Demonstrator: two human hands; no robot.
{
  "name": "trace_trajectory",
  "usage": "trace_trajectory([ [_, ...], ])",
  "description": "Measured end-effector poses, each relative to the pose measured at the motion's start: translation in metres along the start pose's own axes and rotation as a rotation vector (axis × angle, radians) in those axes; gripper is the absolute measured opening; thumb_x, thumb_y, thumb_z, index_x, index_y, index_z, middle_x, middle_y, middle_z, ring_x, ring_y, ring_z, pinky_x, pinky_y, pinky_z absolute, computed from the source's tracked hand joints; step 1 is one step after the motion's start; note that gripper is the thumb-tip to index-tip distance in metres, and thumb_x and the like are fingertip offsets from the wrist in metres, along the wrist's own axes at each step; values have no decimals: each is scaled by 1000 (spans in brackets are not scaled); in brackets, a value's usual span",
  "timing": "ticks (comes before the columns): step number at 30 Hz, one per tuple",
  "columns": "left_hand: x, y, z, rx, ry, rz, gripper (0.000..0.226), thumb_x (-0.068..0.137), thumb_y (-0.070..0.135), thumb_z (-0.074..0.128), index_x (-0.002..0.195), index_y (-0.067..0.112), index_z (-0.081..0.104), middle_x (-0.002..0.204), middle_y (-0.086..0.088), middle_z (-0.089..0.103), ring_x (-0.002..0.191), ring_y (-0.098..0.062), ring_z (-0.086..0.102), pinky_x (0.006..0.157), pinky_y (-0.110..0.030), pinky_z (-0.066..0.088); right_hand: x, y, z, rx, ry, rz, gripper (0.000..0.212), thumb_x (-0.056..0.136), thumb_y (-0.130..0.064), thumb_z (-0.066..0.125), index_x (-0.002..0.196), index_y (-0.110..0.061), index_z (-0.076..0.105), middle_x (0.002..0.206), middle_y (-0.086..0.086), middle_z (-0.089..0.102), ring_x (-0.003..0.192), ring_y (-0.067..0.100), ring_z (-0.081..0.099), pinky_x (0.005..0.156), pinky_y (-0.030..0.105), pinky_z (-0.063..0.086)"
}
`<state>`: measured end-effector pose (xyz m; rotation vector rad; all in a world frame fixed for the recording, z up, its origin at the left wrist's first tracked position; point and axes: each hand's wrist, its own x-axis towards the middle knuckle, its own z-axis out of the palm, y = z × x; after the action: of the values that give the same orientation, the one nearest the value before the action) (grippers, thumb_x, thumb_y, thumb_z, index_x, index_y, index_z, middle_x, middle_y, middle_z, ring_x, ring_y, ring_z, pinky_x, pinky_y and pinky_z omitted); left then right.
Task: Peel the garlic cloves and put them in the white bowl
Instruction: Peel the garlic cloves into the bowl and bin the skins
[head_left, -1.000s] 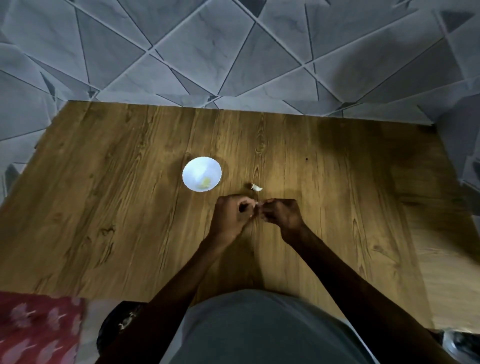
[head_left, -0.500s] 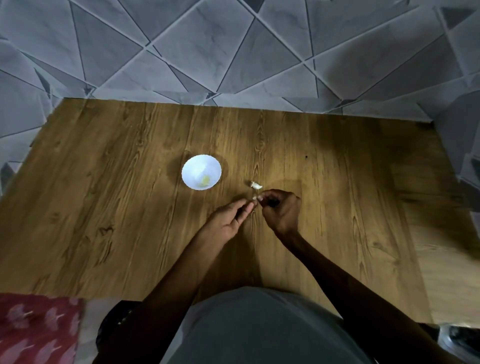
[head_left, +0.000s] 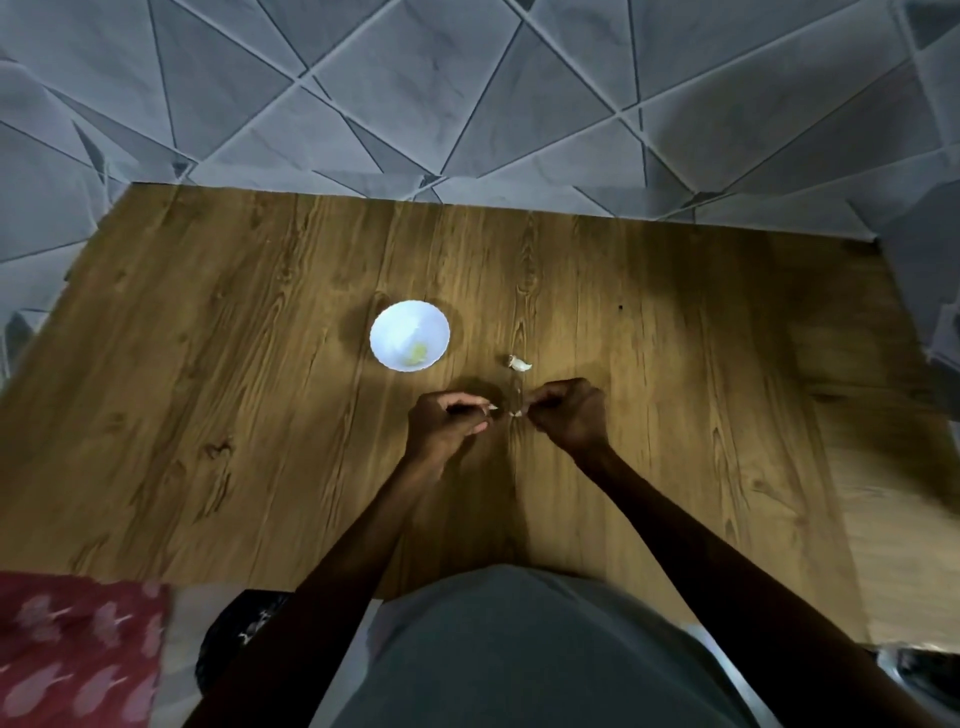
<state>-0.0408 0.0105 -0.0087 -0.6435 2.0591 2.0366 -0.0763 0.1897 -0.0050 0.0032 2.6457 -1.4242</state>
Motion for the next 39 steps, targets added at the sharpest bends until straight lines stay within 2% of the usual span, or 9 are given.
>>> trace_trajectory([
  [2, 5, -8, -5, 124, 23, 43, 12, 78, 7, 78, 89, 10, 77, 88, -11, 75, 85, -29, 72, 83, -38, 58, 5, 4, 7, -205, -57, -52, 15, 84, -7, 72, 75, -18, 75, 73, -10, 70, 62, 1, 67, 56, 14, 52],
  [7, 10, -13, -14, 426, 42, 220, 10, 80, 1, 74, 89, 4, 76, 89, -5, 74, 80, -9, 65, 74, -5, 44, 8, 3, 18, -436, -116, -102, 18, 90, -3, 59, 88, -14, 73, 87, 0, 72, 69, 6, 60, 60, 19, 44],
  [10, 14, -16, -23, 452, 43, 270, 10, 80, -1, 73, 88, 4, 76, 89, -7, 74, 80, -10, 64, 74, -5, 44, 12, 3, 16, -494, -82, -128, 19, 87, 0, 62, 100, -8, 71, 97, 5, 71, 77, 13, 64, 64, 20, 40],
  [14, 18, -18, -32, 469, 13, 287, 11, 80, -2, 73, 90, 1, 76, 89, -8, 74, 78, -3, 63, 74, -4, 43, 14, 0, 22, -515, -96, -262, 28, 88, -4, 63, 116, -7, 67, 114, 9, 67, 99, 23, 66, 78, 25, 52],
  [18, 21, -21, -34, 455, -6, 275, 10, 79, -2, 73, 86, 6, 75, 89, -10, 74, 75, 4, 63, 74, -6, 45, 16, -4, 30, -459, -211, -331, 14, 88, -4, 63, 98, -8, 72, 105, 10, 71, 97, 25, 67, 80, 30, 52],
  [24, 14, -17, -25, 405, 2, 277, 23, 80, -3, 71, 81, 20, 73, 78, 10, 71, 72, 9, 63, 71, -9, 45, 15, -8, 43, -193, -252, -262, 6, 80, -9, 76, 83, -13, 79, 82, 0, 76, 74, 9, 68, 69, 25, 52],
  [29, 18, -20, -30, 463, 98, 257, 11, 81, 6, 75, 80, 16, 73, 82, 3, 71, 71, 7, 61, 70, -4, 42, 19, 1, 47, -340, -208, -223, 20, 78, -1, 67, 80, -20, 74, 84, -4, 73, 76, 10, 66, 70, 27, 54],
  [34, 22, -27, -41, 558, 245, 271, 6, 79, 16, 77, 83, 13, 74, 84, 1, 73, 79, -12, 67, 80, -23, 52, 19, -1, 57, -492, -265, -477, 13, 81, -9, 65, 90, -13, 73, 98, 5, 68, 91, 26, 64, 76, 36, 54],
  [39, 12, -23, -39, 554, 280, 265, 15, 78, 19, 76, 91, 16, 71, 87, 6, 70, 81, -8, 63, 77, -18, 48, 8, 9, 55, -659, -264, -733, 10, 85, -15, 68, 93, -10, 73, 98, 8, 70, 89, 28, 65, 71, 36, 55],
])
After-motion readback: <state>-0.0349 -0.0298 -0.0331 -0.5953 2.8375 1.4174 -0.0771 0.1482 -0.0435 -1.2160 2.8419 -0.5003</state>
